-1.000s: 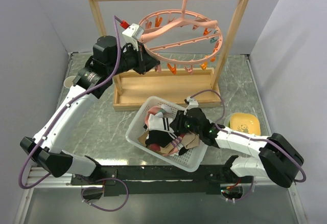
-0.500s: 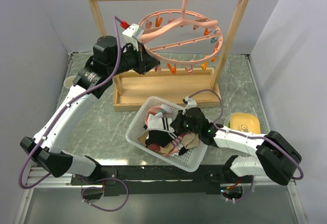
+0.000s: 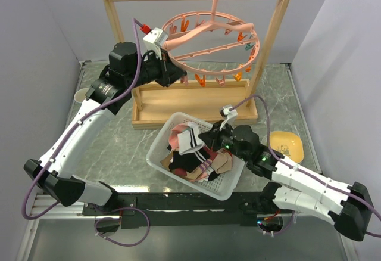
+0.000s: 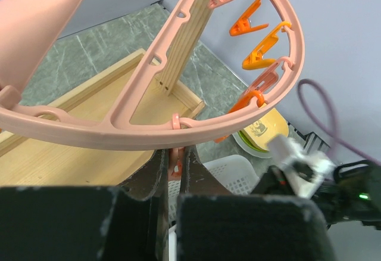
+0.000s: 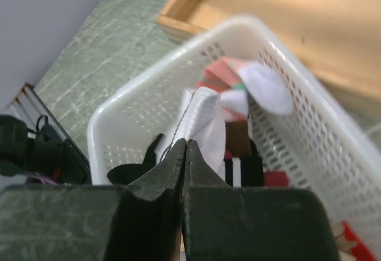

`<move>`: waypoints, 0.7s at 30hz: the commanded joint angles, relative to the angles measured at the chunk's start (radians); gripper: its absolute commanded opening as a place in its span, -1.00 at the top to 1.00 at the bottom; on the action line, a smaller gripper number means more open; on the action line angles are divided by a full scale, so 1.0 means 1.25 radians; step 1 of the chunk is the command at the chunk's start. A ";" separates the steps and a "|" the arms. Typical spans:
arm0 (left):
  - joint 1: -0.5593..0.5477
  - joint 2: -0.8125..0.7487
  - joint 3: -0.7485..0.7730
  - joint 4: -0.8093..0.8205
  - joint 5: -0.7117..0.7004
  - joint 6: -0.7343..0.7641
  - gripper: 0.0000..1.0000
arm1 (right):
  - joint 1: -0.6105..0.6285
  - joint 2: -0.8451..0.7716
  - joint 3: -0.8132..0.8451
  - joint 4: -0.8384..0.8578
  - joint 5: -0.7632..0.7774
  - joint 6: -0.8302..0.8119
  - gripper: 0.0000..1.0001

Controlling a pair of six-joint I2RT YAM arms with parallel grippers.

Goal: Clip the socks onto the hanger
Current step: Adjust the sock in the bin.

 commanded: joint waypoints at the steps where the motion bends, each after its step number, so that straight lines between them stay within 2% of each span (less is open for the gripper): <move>1: -0.008 0.016 0.017 0.017 0.027 -0.006 0.97 | 0.058 0.003 0.111 -0.098 0.055 -0.151 1.00; 5: -0.018 0.028 0.024 0.020 0.028 -0.011 0.96 | 0.071 0.034 0.217 -0.168 0.052 -0.217 1.00; 11: -0.021 0.017 0.018 0.011 0.027 0.000 0.96 | 0.074 0.031 0.300 -0.275 0.056 -0.299 1.00; 15: -0.022 0.012 0.003 0.013 0.041 -0.005 0.95 | 0.076 0.046 0.320 -0.338 0.004 -0.349 1.00; 21: -0.021 0.010 0.012 0.010 0.038 -0.001 0.95 | 0.135 0.159 0.296 -0.338 -0.089 -0.363 1.00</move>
